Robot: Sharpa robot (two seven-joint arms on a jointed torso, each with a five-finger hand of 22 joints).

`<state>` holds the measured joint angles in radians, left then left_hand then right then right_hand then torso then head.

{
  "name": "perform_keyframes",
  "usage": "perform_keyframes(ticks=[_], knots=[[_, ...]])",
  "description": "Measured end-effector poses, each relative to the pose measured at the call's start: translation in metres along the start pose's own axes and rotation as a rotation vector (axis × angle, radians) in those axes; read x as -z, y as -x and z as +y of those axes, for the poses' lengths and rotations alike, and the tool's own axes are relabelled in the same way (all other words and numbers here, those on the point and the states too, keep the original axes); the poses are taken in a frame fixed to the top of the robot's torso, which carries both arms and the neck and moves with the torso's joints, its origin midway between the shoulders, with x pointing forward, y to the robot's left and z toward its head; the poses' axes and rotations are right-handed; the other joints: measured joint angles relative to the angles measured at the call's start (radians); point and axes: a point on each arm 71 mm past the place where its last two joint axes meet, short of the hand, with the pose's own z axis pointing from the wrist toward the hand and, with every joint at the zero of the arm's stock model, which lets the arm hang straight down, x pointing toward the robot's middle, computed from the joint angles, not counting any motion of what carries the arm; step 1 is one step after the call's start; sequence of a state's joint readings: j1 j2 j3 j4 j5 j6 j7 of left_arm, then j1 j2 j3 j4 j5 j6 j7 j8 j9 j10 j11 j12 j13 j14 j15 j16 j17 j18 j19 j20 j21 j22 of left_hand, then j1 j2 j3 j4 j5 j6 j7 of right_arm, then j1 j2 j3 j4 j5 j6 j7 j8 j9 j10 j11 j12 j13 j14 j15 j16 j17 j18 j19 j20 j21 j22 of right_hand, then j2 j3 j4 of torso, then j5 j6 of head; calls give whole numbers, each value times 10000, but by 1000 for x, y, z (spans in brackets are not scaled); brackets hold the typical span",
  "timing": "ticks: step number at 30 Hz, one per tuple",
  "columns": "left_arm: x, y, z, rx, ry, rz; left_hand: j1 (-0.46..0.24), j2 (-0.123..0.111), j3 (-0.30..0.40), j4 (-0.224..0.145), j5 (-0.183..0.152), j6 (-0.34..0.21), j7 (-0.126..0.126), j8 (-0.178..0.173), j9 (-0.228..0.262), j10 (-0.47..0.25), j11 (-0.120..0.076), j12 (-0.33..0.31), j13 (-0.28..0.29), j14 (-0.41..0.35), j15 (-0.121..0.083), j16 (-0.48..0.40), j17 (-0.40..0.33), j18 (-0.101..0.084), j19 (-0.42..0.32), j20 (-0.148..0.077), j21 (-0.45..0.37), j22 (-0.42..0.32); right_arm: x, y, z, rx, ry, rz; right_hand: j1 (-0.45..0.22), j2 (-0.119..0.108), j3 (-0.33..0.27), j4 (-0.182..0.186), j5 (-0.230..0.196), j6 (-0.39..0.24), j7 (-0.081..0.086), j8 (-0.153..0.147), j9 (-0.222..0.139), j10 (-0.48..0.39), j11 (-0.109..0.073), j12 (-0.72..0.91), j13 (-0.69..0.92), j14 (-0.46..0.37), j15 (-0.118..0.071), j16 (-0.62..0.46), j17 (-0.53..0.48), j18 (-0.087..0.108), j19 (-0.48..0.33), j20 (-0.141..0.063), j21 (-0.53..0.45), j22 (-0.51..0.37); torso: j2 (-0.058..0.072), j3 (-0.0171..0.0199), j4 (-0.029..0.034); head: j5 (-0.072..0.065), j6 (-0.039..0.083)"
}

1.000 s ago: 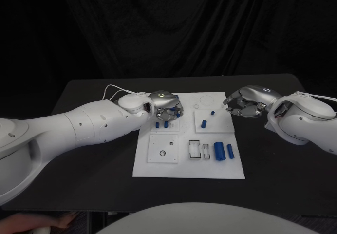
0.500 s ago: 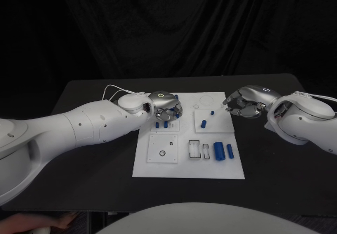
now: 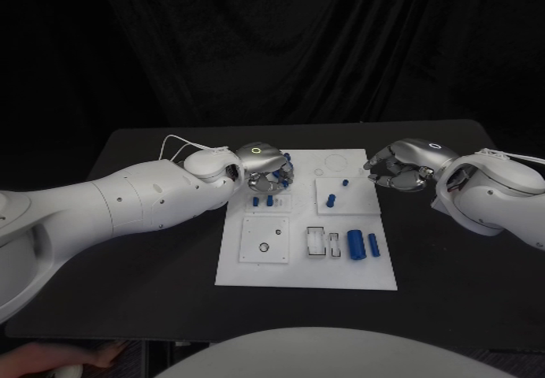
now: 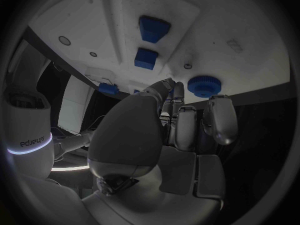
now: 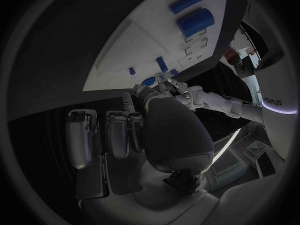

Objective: Assemble the parts on the task board

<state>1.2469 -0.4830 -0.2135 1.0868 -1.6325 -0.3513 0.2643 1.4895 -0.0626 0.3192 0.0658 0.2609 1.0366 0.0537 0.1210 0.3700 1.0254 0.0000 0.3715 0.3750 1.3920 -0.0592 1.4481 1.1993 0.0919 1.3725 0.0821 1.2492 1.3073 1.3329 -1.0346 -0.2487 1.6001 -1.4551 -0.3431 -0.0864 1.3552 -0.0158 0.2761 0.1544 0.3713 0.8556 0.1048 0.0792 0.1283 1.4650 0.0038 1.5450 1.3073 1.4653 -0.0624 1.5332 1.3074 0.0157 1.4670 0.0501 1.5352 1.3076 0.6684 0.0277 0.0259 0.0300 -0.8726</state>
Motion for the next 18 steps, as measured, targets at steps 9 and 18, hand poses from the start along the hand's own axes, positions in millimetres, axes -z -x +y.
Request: perform_keyframes(ticks=[9, 18], knots=[[15, 38, 8, -403, -77, -702, -11, 9, 0, 0, 46, 77, -28, 0, 3, 107, -1, -360, -143, 0, 0, -116, -165, 0, -36, -36, -137, 0, 2, 0, -3, -3, -80, 22, 0, 0, 28, 28, 0, 0, 0, 0, 0, 0, 0, 0, 0, 0, 0, 0, 0, 1, 0, 0, 0, 0, -12, -4, 31, 63, 0], [39, 45, 20, -404, 200, -667, -48, 45, 27, -28, 47, 90, -16, -3, 4, 153, -24, -438, -173, -22, 22, -162, -234, -1, -36, -36, -61, 0, 2, 0, -3, -6, -98, 59, 0, 0, 27, 28, 0, -1, 0, 0, 1, 0, 0, 0, 0, 0, 0, 0, 0, 1, 0, 0, 0, -1, -17, -4, 55, 52, 0]])
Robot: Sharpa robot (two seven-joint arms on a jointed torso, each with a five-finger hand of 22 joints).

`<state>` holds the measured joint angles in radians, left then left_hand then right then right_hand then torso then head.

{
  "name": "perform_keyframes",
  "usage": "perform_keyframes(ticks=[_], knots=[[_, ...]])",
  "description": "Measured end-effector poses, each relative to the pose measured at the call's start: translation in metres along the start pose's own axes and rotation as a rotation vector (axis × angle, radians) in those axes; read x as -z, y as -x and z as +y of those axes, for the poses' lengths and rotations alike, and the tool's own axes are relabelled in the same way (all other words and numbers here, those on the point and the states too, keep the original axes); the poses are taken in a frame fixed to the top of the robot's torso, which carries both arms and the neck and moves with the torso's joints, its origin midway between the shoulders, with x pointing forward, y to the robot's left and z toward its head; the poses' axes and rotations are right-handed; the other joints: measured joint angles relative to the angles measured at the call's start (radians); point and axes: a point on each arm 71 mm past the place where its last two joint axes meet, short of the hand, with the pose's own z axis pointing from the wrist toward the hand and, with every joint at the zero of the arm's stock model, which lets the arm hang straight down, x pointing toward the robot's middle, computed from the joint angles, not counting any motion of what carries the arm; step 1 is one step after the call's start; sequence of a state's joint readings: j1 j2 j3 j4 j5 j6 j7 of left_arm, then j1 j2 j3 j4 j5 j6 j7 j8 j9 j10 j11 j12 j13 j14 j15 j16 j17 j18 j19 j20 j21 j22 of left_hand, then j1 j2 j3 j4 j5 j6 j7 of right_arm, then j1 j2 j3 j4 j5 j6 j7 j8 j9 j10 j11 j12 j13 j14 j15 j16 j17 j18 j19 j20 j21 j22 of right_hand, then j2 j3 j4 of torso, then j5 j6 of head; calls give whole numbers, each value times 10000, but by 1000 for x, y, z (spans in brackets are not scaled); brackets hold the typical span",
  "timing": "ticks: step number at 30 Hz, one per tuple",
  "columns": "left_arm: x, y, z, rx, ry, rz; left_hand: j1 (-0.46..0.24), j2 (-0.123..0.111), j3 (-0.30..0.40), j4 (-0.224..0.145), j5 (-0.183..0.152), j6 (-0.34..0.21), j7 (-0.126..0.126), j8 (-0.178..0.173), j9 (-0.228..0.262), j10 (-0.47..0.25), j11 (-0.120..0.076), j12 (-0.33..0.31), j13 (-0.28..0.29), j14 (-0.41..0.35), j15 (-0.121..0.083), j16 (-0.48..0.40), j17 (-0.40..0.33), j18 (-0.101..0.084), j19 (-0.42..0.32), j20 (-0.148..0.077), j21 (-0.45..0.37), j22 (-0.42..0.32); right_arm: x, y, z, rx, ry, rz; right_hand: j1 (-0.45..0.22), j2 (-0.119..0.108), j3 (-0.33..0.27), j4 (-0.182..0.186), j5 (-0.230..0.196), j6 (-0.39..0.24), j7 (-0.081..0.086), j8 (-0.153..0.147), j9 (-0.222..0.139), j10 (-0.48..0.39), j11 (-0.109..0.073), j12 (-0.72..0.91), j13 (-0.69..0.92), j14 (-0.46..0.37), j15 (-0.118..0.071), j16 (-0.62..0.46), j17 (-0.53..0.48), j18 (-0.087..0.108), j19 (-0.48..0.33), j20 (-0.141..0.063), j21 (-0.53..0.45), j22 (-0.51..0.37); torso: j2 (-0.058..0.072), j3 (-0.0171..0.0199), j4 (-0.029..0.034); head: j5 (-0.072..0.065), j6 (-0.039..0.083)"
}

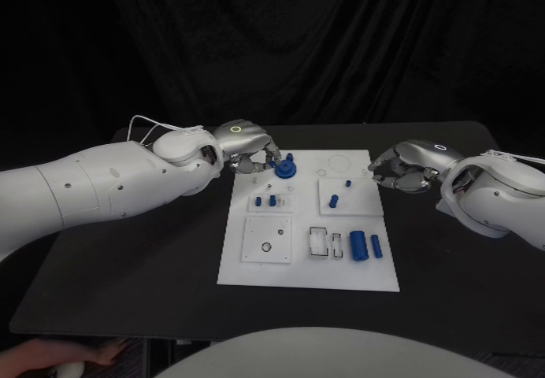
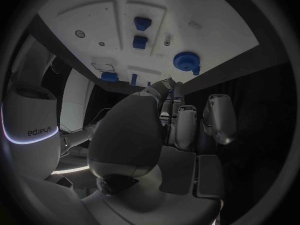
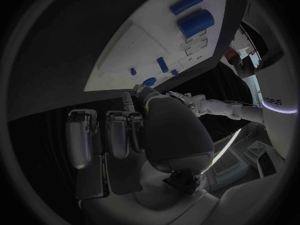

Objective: Assemble the parts on the task board

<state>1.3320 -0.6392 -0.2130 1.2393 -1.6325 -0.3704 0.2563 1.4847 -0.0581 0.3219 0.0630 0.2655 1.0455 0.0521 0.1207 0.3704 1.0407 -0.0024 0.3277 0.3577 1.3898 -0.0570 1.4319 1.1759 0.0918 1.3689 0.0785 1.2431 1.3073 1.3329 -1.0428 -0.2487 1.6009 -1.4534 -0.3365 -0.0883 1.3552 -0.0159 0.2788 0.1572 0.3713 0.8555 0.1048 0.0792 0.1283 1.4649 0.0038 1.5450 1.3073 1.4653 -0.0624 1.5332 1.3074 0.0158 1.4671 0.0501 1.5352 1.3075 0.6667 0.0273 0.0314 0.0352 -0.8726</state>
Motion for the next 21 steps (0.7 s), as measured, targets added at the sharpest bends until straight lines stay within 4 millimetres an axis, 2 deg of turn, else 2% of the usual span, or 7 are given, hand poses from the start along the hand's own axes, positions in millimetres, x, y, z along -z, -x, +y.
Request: perform_keyframes(ticks=[7, 21], knots=[[5, -2, 5, 40, 190, 203, -13, 12, 0, 0, 0, -1, 1, -10, 2, 5, 4, -41, -13, -53, -18, 0, -6, 1, 0, 0, 0, 0, 1, -1, -1, -6, -19, 29, 0, 0, 0, 0, 0, 0, 0, 0, 0, 0, 0, 0, 0, 0, 0, 0, 0, 0, 0, 0, 0, 0, 0, 0, -2, 38, 0], [5, -27, 3, 330, 320, 681, -13, 12, -1, 1, -8, -2, 3, -50, 6, 109, 35, -40, -15, -52, -18, 0, 14, 1, 0, 0, -1, 0, 1, -3, -1, -27, -33, 91, 0, 0, 41, -42, 0, 0, -1, 0, 0, 0, 0, 0, 0, 0, 0, 0, 0, 0, 0, 0, 1, -1, 31, -26, -31, 71, 0]])
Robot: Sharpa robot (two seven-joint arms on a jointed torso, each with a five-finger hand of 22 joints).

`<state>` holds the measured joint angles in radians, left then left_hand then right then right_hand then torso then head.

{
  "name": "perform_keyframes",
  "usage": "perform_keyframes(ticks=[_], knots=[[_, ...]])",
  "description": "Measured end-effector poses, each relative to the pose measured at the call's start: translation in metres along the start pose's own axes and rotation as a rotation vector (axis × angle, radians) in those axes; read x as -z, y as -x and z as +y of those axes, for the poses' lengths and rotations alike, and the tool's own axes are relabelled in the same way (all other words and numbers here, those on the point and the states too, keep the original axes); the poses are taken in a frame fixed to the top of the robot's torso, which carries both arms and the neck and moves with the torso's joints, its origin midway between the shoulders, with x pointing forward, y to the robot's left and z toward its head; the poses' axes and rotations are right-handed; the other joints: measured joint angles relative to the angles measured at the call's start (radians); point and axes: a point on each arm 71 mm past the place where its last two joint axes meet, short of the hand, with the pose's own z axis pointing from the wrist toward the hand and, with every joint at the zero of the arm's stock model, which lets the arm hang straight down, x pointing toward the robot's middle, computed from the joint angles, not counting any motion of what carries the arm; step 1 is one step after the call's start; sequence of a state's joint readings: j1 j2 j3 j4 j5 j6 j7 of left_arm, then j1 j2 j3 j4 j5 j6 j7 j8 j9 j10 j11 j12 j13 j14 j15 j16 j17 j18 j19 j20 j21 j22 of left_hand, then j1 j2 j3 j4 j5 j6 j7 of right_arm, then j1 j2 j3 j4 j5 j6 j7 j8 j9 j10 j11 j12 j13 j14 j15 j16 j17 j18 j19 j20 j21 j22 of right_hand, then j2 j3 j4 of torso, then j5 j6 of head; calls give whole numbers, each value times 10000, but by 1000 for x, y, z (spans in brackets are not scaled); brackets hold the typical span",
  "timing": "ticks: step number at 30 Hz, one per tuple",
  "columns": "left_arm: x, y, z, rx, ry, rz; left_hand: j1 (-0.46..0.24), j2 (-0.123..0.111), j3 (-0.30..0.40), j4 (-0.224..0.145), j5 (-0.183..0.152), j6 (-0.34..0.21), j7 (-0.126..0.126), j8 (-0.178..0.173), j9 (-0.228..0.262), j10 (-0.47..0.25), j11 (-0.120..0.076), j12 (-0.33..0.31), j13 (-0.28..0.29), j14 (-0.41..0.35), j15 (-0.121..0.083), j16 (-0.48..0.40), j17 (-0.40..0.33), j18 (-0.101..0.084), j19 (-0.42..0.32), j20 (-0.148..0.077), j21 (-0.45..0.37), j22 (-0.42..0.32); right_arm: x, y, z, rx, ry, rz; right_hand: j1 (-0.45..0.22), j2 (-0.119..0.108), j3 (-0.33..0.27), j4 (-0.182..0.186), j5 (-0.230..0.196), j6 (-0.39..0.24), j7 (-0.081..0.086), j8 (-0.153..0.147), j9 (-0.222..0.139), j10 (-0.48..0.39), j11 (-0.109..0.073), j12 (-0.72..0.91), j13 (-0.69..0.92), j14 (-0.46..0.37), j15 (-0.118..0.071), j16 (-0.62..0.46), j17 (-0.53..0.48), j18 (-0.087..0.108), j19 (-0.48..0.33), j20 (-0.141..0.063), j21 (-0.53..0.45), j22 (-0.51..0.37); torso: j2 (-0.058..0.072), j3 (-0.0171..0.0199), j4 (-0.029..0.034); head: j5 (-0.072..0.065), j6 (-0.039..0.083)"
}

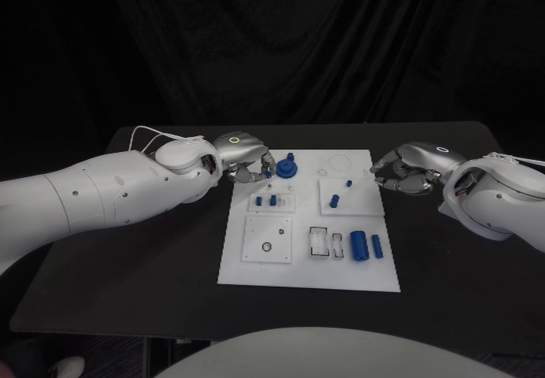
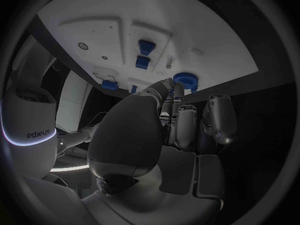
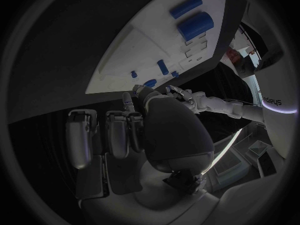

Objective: Assemble the parts on the task board

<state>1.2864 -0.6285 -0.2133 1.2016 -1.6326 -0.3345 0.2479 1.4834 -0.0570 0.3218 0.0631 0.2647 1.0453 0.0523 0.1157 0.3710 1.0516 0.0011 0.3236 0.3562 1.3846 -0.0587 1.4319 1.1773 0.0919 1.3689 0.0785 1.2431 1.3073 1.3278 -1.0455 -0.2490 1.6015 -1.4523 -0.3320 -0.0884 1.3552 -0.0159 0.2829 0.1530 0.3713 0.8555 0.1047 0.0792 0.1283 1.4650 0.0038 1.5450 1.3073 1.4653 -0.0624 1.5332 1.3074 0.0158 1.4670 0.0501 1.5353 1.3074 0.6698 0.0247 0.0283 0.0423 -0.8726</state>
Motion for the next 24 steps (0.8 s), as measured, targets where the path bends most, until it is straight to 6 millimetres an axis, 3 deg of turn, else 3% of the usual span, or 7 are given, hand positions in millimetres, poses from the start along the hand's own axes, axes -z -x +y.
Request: perform_keyframes(ticks=[24], knots=[[-2, -15, -3, 210, 62, 415, 0, -4, -1, 0, -8, -16, 21, -32, 47, 93, 23, -35, -2, 0, 0, -39, -96, 0, 0, 1, -1, 0, 0, 0, 0, -7, 1, 19, 0, 0, -1, 0, 0, 0, 0, 0, 0, 0, 0, 0, 0, 0, 0, 0, 0, 0, 0, 0, 0, 0, -7, 26, -28, 2, 0]])
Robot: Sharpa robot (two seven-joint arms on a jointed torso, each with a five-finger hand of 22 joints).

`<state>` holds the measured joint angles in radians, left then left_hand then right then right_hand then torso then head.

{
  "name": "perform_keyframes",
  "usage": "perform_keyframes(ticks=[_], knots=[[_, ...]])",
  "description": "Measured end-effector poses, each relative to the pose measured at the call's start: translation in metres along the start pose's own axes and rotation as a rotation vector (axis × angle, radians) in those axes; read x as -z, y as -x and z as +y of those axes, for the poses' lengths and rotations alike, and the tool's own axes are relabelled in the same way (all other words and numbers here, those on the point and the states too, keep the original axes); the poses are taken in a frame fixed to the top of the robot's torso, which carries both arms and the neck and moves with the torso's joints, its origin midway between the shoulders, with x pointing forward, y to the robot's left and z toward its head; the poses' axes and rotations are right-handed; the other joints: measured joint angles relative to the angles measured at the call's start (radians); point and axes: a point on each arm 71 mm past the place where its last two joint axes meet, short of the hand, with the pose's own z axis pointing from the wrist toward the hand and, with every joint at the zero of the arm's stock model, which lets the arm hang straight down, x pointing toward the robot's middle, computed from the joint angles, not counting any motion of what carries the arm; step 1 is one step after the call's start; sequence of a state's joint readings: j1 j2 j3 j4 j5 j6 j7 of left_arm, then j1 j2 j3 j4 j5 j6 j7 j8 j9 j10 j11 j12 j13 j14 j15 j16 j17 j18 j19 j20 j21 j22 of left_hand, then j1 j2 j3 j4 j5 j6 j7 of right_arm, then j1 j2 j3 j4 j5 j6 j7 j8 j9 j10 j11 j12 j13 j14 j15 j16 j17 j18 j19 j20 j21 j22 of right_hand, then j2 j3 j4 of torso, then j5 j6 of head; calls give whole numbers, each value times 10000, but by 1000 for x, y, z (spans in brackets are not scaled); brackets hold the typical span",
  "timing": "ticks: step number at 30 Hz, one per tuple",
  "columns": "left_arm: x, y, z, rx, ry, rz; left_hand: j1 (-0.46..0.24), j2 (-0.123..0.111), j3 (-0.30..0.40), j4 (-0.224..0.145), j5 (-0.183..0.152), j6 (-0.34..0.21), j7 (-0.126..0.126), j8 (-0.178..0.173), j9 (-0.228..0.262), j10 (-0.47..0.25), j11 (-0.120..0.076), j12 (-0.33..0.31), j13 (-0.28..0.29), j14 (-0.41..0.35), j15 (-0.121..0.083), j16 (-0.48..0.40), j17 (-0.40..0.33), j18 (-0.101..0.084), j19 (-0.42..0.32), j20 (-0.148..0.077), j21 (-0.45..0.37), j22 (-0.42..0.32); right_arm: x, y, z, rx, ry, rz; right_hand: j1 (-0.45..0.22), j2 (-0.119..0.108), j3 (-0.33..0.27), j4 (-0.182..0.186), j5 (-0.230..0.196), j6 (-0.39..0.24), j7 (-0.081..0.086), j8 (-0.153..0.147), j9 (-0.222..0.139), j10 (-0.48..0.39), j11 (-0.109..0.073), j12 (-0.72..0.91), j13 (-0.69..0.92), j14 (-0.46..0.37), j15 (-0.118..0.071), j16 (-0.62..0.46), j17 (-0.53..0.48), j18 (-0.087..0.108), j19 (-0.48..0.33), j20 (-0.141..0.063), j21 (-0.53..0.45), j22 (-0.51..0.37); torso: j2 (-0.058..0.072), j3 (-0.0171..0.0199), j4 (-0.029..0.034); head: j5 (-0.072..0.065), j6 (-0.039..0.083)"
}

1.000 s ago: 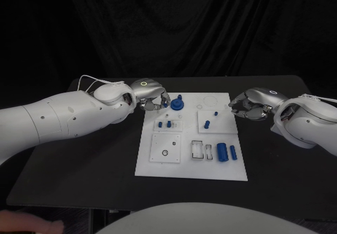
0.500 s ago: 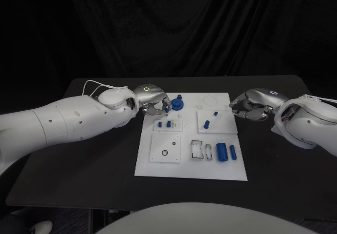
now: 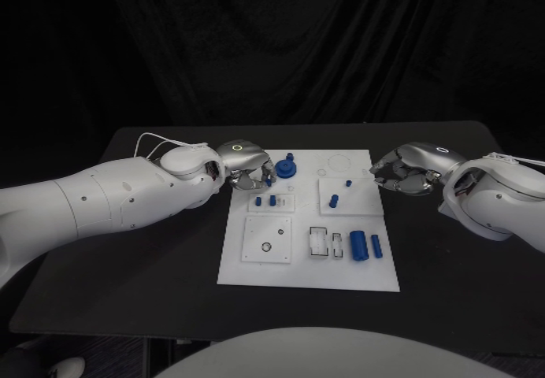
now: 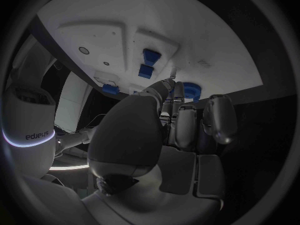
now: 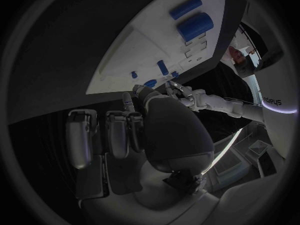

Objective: Assemble the parts on the task board

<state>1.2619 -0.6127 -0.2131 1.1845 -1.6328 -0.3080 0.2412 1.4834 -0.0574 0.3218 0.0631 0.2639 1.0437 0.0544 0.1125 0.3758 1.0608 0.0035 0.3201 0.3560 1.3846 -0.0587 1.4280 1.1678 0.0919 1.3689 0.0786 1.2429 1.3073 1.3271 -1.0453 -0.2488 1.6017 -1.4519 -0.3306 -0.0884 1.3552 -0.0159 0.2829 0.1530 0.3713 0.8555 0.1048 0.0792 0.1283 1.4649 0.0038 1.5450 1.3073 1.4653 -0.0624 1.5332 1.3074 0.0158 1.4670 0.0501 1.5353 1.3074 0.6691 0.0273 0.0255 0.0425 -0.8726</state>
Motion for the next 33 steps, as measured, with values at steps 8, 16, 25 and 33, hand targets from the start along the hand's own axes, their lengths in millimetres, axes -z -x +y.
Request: perform_keyframes(ticks=[8, 16, 25, 33], knots=[[-1, -2, 1, 17, 43, 100, -12, -13, 0, 0, 0, -1, 1, -1, 0, 1, 1, -37, 2, -35, 35, -35, -59, -1, 0, 0, -40, 0, 1, 0, -1, -2, -20, -1, 0, 0, 0, 0, 0, 0, 0, 0, -9, 0, 0, 0, 0, 0, 0, 0, 0, 0, 0, 0, 0, 0, -6, 0, 3, -76, 0], [-3, -5, 0, 48, 44, 176, -11, -14, 28, -28, -21, -1, 2, -3, 0, 35, 35, -38, 0, -35, 34, -35, -97, -1, 0, 0, -41, 0, 1, 0, -1, -5, -15, 2, 0, 0, 0, 0, 0, 0, 0, 0, -8, 0, 0, 0, 1, 0, 0, 0, 0, 0, 0, 0, 0, 0, -5, 0, 5, -83, 0], [-5, -7, 1, 64, 100, 273, -10, -14, 27, -27, -32, -16, 19, -6, 1, 104, 28, -38, -1, -71, 70, -78, -126, 0, 0, 0, -82, 0, 1, 0, 0, -9, -4, 7, 0, 0, 0, 0, 0, 0, 0, 0, -7, 0, 0, 0, 7, 0, 0, 0, 0, 0, 0, 0, 0, -1, 0, 0, -1, -65, 0], [-7, -8, 1, 68, 143, 334, -10, -15, 55, -55, -33, -17, 19, -73, 27, 104, 29, -38, 11, -71, 70, -78, -148, -1, 0, 0, -82, 0, 1, 0, 0, -12, 2, 16, 0, 0, 0, 0, 0, 0, 0, 0, -6, 0, 0, 0, 6, 0, 0, 0, 0, 0, 0, 0, 0, -1, 1, 0, 4, -93, 0]])
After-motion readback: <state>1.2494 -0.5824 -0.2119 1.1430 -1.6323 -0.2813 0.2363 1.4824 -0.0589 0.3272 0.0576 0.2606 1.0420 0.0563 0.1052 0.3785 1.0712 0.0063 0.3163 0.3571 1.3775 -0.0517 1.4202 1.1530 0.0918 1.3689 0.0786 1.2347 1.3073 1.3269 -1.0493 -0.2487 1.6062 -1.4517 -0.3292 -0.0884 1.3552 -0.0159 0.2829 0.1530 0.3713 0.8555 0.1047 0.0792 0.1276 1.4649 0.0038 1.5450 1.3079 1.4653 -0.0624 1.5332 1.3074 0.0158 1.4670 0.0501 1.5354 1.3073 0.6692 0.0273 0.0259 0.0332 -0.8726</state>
